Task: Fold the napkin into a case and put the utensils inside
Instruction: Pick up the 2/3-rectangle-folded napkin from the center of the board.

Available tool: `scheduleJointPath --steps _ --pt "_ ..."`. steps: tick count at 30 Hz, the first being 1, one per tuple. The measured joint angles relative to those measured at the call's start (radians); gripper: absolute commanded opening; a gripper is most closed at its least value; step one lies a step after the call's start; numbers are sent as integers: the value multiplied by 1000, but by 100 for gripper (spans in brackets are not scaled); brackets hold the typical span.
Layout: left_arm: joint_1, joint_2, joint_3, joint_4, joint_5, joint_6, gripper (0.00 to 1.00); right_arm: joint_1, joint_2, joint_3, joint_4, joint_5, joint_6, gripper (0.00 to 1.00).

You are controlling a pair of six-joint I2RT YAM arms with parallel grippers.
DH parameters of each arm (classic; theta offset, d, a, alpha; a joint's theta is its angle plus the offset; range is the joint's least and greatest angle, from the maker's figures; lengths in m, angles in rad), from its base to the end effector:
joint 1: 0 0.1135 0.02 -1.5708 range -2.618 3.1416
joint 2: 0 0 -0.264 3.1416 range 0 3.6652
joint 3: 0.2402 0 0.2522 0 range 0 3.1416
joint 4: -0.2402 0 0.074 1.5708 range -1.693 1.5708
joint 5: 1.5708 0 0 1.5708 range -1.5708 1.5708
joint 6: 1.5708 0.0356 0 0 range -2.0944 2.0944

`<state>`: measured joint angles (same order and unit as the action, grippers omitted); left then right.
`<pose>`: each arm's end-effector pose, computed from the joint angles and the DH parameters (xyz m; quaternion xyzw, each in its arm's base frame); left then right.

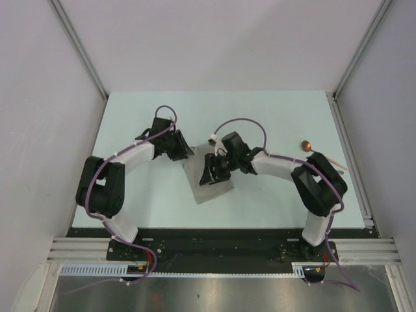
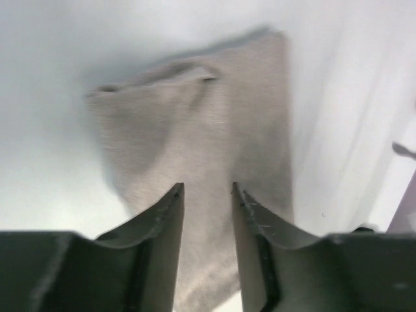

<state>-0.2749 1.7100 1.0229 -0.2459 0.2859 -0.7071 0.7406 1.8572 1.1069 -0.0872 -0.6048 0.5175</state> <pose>0.3327 -0.1043 0.1791 -0.1579 0.9276 -0.2656 0.2099 0.2696 0.2739 0.1669 -0.2053 0.8738 0.4262 0.1131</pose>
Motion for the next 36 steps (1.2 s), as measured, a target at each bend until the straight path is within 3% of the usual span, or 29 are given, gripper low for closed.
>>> scheduleJointPath --steps 6,7,8,12,16,22,26,36 --pt "-154 -91 90 -54 -77 35 59 -143 -208 -8 -125 116 -39 79" --pt "-196 -92 106 -62 -102 35 71 -182 -241 -21 -139 145 -37 80" --pt "-237 -92 118 -70 -135 34 74 -223 -271 -42 -147 172 -34 81" --pt "-414 -74 154 -130 -274 16 74 -428 -379 -171 -198 257 -12 86" --pt "-528 57 311 -270 -397 -30 72 -577 -442 -275 -254 325 -9 87" --pt "-573 322 616 -466 -554 -105 68 -598 -524 -320 -315 403 -15 88" --pt "-591 425 734 -595 -617 -165 68 -597 -549 -320 -323 454 -18 88" --pt "-639 533 840 -783 -660 -301 62 -565 -560 -320 -333 493 -38 88"
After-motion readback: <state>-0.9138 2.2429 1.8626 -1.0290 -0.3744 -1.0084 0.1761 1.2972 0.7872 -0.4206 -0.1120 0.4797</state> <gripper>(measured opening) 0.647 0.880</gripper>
